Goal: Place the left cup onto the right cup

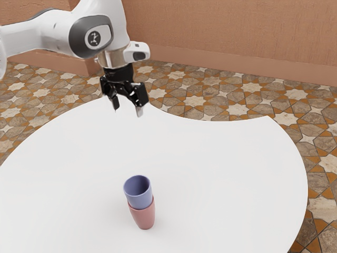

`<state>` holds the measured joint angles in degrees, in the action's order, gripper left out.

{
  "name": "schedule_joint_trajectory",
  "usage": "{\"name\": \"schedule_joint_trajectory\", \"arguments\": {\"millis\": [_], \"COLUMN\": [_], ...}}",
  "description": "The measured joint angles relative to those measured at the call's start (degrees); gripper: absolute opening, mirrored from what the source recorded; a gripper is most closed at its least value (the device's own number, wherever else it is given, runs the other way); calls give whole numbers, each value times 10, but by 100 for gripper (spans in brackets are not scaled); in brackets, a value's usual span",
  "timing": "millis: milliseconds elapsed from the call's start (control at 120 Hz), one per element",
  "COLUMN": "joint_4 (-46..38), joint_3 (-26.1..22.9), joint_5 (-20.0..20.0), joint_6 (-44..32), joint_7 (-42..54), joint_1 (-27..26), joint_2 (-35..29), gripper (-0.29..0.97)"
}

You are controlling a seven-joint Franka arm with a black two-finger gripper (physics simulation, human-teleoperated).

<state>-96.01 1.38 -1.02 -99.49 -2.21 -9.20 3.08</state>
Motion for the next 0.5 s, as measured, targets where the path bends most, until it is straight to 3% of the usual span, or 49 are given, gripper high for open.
{"name": "schedule_joint_trajectory", "arguments": {"millis": [500], "joint_4": [40], "joint_3": [13], "joint_5": [-2], "joint_6": [18], "joint_7": [17], "joint_1": [4], "joint_2": [16], "gripper": [68]}}
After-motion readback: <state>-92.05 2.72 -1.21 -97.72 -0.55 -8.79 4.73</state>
